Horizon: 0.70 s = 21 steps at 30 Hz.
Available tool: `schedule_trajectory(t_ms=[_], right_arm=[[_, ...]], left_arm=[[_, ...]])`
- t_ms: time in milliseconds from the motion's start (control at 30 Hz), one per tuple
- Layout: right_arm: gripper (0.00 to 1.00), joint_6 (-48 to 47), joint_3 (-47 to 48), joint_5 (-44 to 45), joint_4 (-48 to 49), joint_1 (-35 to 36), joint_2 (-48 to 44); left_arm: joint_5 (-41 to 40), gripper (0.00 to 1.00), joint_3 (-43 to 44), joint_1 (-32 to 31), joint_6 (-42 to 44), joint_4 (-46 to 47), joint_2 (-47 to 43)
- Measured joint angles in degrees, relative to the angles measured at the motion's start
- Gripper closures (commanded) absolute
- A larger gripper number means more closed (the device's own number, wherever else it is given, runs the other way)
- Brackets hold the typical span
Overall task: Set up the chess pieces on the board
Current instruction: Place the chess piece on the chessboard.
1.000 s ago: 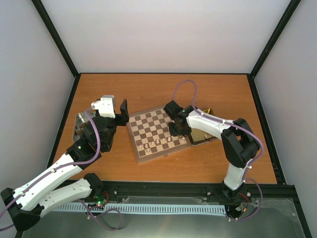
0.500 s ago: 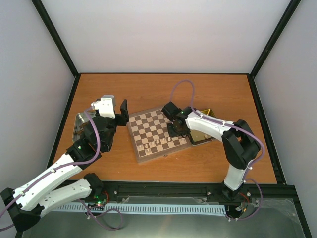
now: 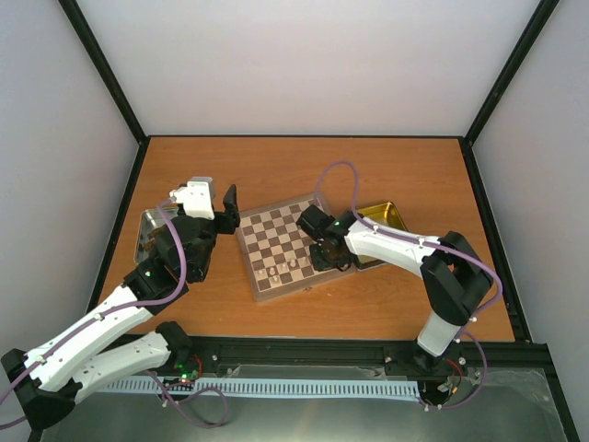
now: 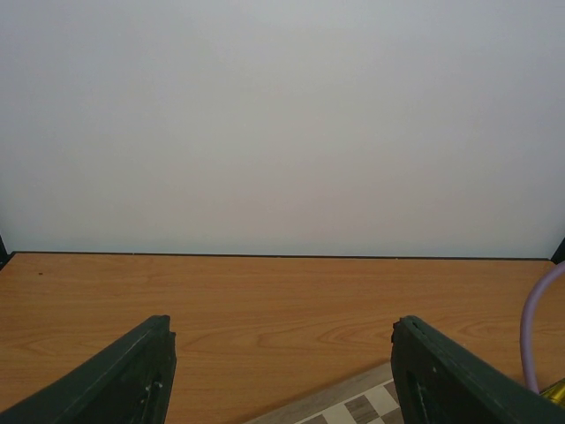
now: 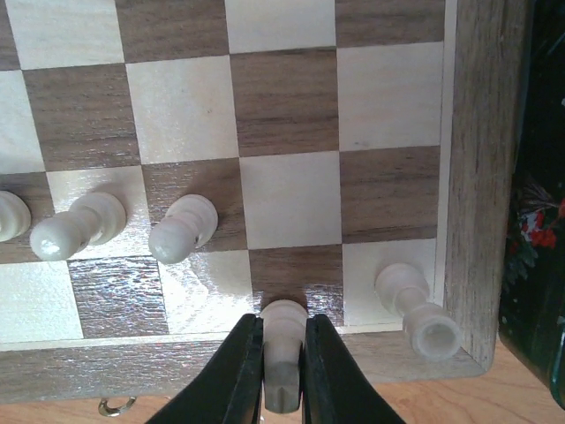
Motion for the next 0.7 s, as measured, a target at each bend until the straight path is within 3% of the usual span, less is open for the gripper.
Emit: schedule_trajectory(t_ms=[433,700], right_arm=[[0.83,1.27,-0.68,1.38,0.79,0.20,-0.02],[0.69,1.60,-0.87,1.79,1.25,0.20,0.00]], left_arm=[[0.17,0.32,0.00,0.00,0.00,-0.02,0.00],[0.17,0.32,0.00,0.00,0.00,-0.04,0.00]])
